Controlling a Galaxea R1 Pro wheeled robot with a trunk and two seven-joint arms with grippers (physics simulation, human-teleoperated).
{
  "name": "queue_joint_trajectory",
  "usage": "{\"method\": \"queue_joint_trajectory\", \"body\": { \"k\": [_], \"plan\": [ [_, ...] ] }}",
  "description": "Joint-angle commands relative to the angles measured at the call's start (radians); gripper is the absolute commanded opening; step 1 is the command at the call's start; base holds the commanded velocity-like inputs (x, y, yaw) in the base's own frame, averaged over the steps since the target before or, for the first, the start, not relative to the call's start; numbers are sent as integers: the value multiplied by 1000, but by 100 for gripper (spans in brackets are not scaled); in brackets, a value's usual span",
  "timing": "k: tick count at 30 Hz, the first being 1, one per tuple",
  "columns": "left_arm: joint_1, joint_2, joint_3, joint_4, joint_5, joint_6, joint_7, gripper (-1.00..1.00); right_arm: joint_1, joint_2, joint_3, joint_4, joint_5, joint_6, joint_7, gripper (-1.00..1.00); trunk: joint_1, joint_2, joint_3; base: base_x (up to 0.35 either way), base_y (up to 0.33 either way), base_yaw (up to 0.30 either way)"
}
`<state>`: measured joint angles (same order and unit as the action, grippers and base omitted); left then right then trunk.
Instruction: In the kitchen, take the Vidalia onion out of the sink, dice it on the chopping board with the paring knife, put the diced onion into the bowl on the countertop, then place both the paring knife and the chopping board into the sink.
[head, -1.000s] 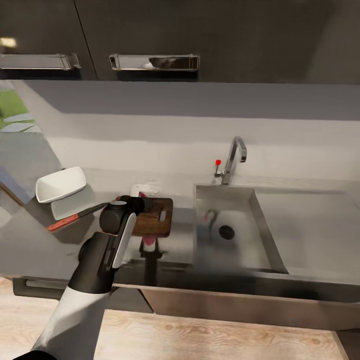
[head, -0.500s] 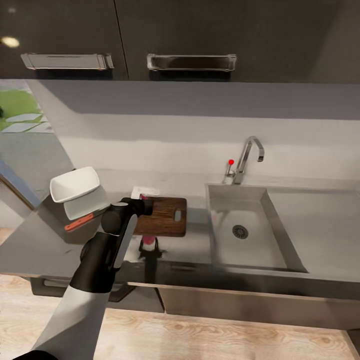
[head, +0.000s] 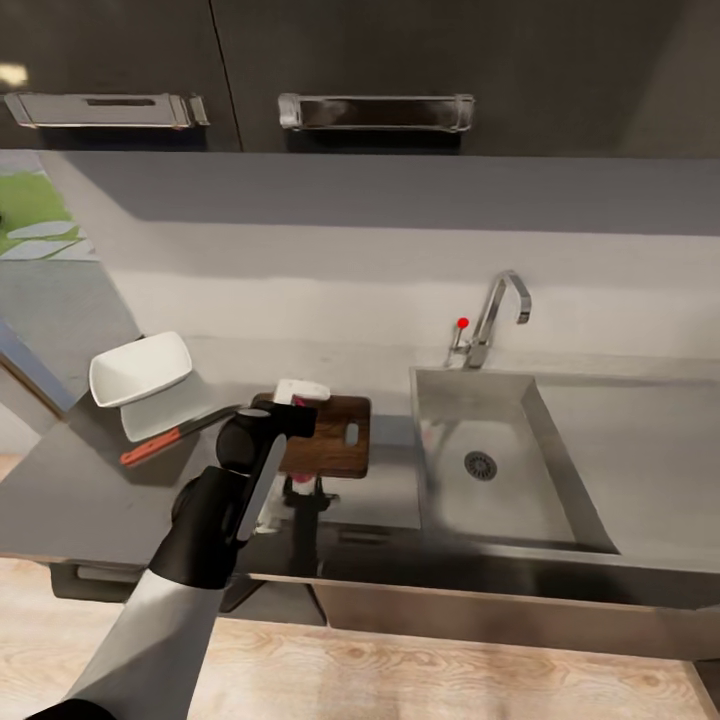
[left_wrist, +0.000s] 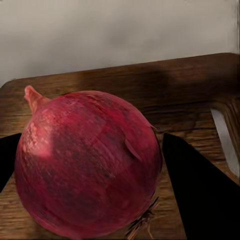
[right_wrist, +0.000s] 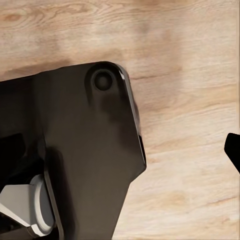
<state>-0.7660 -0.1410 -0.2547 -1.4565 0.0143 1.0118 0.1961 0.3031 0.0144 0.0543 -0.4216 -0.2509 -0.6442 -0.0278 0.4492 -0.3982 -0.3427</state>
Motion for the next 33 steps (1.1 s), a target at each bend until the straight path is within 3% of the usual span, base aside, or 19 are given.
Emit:
{"method": "queue_joint_trajectory", "body": {
  "k": [1,33],
  "plan": [
    [-1,0,-3,-1,-1,4,3,-100,0,-1,6,-2,-7,-2,-3,100,1,-2,-2,99,-92,0],
    [-1,1,-8,59,0,2,3,-100,0,10,7,-2,-7,-2,-3,100,1,-2,-3,7,-2,0]
  ]
}}
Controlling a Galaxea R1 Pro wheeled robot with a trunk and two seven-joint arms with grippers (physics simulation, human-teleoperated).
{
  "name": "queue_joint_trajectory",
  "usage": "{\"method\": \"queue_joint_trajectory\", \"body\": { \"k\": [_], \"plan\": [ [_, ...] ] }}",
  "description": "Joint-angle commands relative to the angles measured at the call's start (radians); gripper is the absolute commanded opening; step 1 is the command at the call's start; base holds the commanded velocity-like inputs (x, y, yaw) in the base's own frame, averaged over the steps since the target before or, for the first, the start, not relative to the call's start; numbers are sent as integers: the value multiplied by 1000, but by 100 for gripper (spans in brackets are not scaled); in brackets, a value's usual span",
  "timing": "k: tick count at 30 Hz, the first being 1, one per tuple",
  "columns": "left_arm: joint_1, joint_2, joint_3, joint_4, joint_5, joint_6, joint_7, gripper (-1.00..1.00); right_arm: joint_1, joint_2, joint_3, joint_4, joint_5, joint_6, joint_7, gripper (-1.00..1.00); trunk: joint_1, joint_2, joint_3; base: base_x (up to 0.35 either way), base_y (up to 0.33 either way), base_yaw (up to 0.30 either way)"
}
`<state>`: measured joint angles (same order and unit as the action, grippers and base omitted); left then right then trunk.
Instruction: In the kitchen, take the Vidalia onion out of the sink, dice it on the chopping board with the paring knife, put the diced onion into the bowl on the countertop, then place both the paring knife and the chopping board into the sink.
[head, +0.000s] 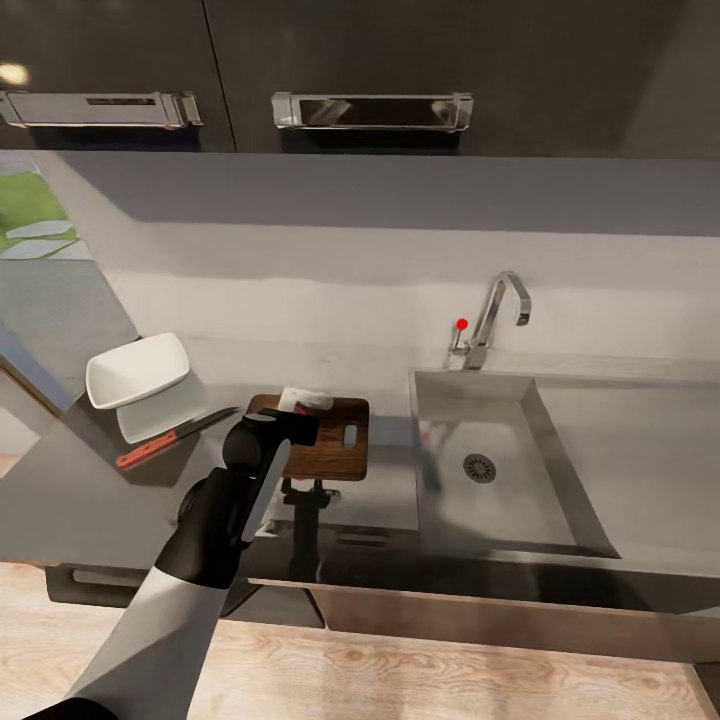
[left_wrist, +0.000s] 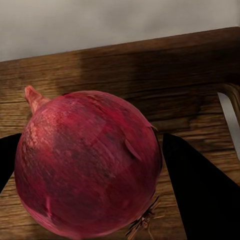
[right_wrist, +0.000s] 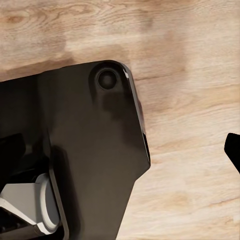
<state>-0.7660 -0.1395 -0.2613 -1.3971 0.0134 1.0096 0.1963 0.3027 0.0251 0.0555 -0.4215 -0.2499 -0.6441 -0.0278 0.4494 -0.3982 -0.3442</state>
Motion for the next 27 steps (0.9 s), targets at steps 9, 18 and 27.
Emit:
{"method": "queue_joint_trajectory", "body": {
  "k": [9,18,27],
  "plan": [
    [-1,0,-1,1,0,4,3,-100,1,-1,6,-2,-8,-2,-3,100,1,-2,-2,0,0,0],
    [-1,0,-1,1,0,4,3,-100,1,0,6,-2,-8,-2,-3,100,1,-2,-2,0,0,0],
    [-1,0,-1,2,0,4,3,-100,1,1,6,-2,-8,-2,-3,100,1,-2,-2,0,0,0]
  ]
}}
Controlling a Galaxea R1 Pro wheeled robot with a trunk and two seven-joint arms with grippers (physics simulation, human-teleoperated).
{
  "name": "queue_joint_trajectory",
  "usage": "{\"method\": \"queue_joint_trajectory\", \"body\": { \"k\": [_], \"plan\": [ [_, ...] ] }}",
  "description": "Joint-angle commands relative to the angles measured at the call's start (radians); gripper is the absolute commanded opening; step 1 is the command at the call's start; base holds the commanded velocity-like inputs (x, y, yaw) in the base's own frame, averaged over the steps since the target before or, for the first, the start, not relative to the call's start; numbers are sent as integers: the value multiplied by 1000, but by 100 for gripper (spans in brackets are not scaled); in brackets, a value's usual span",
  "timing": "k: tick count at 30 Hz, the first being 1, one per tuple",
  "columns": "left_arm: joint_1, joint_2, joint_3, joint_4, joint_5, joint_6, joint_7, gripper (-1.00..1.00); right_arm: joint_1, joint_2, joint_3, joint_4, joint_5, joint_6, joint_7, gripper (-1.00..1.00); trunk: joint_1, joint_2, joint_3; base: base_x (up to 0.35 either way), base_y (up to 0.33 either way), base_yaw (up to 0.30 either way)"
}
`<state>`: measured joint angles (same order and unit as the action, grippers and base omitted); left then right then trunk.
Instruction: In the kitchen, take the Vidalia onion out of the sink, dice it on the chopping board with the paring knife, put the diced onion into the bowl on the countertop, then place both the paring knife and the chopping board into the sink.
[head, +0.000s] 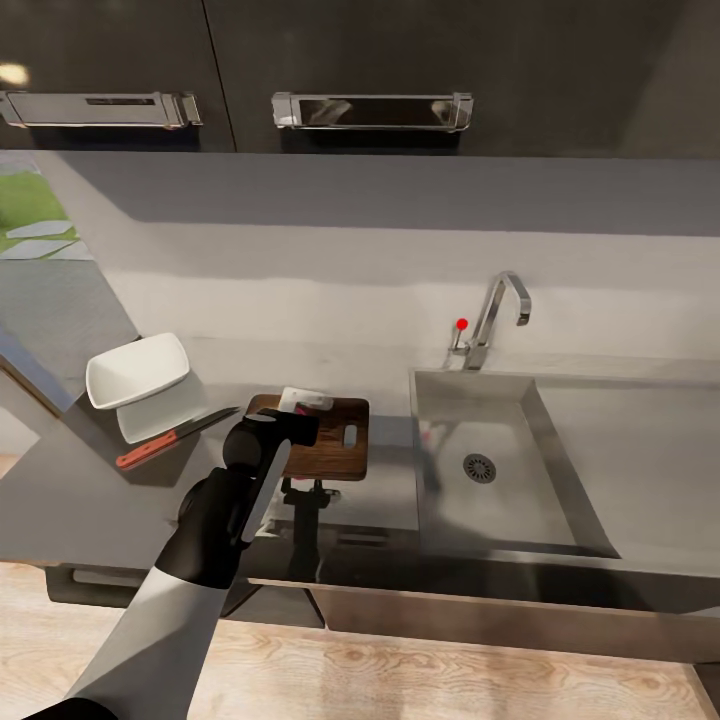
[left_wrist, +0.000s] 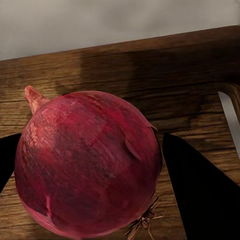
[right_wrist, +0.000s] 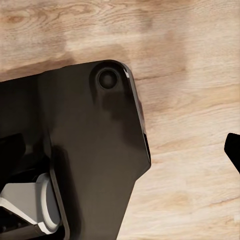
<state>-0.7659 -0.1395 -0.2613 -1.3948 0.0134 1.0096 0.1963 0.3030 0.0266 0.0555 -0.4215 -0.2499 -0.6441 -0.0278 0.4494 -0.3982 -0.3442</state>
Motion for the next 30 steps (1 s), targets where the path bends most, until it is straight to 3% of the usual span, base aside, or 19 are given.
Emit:
{"method": "queue_joint_trajectory", "body": {
  "k": [1,20,21,30],
  "plan": [
    [-1,0,-1,0,0,4,3,-100,1,-1,6,-2,-8,-2,-3,100,1,-2,-2,0,0,0],
    [-1,0,-1,5,-1,4,3,-100,0,-1,6,-2,-8,-2,-3,100,1,-2,-2,0,0,0],
    [-1,0,-1,5,-1,4,3,100,1,-1,6,-2,-8,-2,-3,100,1,-2,-2,0,0,0],
    [0,0,-1,6,-1,4,3,100,1,-1,6,-2,-8,-2,-3,100,1,-2,-2,0,0,0]
  ]
}}
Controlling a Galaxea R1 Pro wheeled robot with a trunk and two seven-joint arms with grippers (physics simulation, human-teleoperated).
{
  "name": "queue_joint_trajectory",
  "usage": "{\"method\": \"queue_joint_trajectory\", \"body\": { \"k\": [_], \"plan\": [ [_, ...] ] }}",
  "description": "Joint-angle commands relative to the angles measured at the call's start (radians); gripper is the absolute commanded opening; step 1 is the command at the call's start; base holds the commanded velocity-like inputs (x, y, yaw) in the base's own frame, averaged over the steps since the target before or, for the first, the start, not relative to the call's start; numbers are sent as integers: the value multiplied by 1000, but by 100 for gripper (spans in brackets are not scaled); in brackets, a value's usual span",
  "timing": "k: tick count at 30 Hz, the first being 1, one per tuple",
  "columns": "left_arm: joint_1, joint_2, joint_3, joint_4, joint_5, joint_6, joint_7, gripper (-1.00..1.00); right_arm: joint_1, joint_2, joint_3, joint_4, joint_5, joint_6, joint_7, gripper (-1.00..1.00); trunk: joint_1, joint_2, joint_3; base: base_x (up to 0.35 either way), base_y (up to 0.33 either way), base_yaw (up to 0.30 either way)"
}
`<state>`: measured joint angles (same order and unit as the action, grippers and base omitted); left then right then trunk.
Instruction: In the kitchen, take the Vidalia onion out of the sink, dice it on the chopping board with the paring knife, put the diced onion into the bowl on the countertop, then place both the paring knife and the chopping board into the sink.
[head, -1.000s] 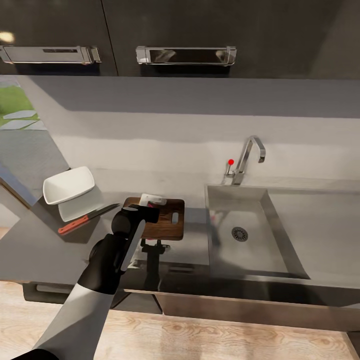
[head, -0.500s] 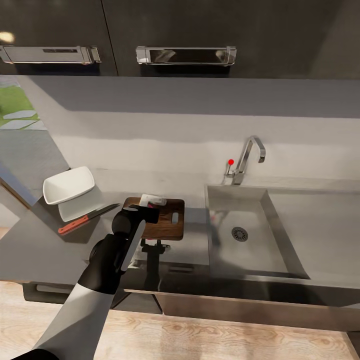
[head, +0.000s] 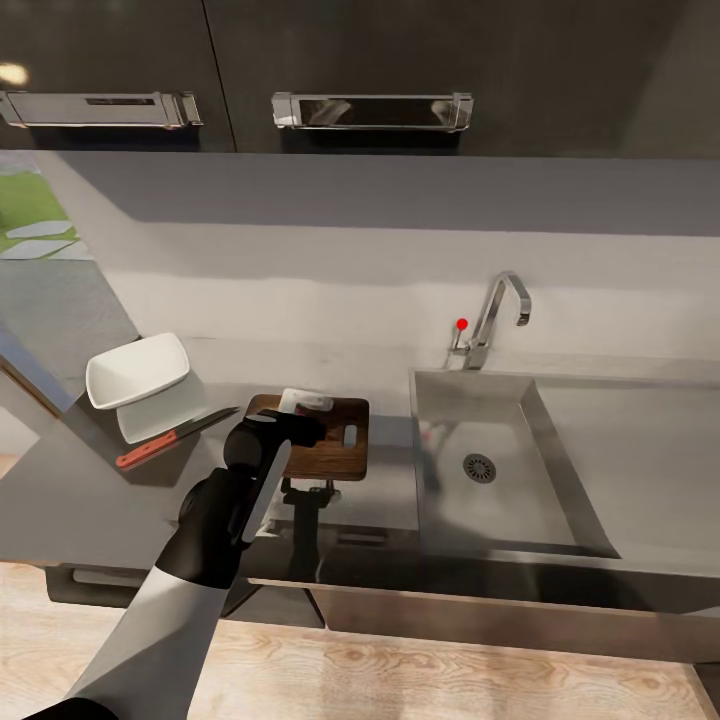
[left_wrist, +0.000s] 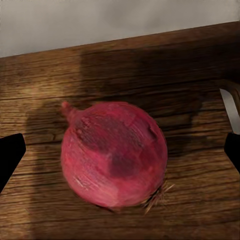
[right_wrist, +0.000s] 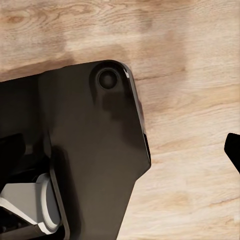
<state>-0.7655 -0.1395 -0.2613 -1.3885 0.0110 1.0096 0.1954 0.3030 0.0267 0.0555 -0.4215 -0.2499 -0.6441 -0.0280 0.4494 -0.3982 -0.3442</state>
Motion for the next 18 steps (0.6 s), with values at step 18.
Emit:
{"method": "queue_joint_trajectory", "body": {
  "k": [18],
  "plan": [
    [-1,-1,-1,-35,0,5,4,100,0,-1,6,-2,-8,-2,-3,100,1,-2,-2,0,0,0]
  ]
}}
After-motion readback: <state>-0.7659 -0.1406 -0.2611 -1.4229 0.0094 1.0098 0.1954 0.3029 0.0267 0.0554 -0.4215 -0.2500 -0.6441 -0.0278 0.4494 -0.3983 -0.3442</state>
